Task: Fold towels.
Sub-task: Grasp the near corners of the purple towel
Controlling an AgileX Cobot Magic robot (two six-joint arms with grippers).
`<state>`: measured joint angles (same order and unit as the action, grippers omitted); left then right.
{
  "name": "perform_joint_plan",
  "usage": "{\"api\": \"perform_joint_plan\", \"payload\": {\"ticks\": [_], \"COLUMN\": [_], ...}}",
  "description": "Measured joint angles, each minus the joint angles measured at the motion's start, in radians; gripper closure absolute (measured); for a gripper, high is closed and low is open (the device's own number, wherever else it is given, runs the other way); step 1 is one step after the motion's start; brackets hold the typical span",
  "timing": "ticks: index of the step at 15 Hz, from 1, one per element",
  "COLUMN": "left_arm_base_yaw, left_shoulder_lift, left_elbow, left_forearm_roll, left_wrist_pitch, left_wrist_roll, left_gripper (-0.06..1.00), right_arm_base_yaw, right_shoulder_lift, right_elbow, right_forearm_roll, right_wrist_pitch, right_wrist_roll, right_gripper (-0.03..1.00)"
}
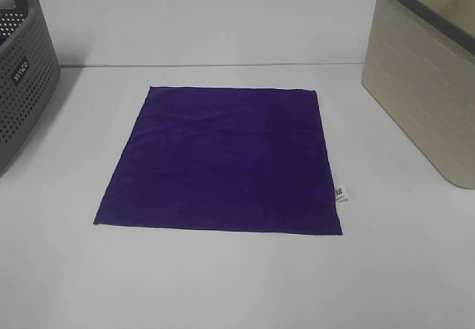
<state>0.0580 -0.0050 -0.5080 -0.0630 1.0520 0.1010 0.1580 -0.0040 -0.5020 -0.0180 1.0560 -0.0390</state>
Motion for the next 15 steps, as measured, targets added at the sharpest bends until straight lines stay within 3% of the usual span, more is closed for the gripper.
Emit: {"api": "perform_joint_plan", "payload": {"ticks": [2,5,7,9,11,13,14,15], "left_arm_base_yaw": [0.000,0.000,0.000,0.000,0.000,0.000,0.000,0.000], "left_shoulder_lift": [0.004,0.403,0.683,0.876,1.068,1.247,1.397,1.440], "left_elbow": [-0.002,-0.264,-0.427,-0.510,-0.523,-0.466,-0.420,-0.418], "left_forearm_roll": [-0.004,-0.005,-0.027,-0.067,-0.172,-0.329,-0.441,-0.463], "left_wrist_pitch": [0.002,0.157,0.162,0.159,0.143,0.079,-0.013,-0.035], "left_wrist_roll": [0.000,0.000,0.001,0.039,0.128,0.297,0.422,0.453], "left_gripper": [-0.04,-0.03,-0.03,-0.03,-0.03,-0.03,-0.03,-0.03], "right_arm_base_yaw": [0.000,0.000,0.000,0.000,-0.018,-0.105,-0.230,-0.252], "right_shoulder_lift": [0.019,0.502,0.855,1.069,1.275,1.372,1.441,1.456], "right_elbow": [-0.008,-0.227,-0.387,-0.466,-0.511,-0.499,-0.435,-0.416], "right_forearm_roll": [0.001,0.018,0.049,0.126,0.295,0.572,0.846,0.894], "right_wrist_pitch": [0.002,0.126,0.092,0.022,-0.045,-0.059,-0.021,-0.020], "right_wrist_roll": [-0.008,0.031,0.001,-0.081,-0.198,-0.407,-0.646,-0.685], "right_gripper": [-0.02,-0.02,-0.02,-0.02,-0.02,-0.01,-0.01,-0.01]}}
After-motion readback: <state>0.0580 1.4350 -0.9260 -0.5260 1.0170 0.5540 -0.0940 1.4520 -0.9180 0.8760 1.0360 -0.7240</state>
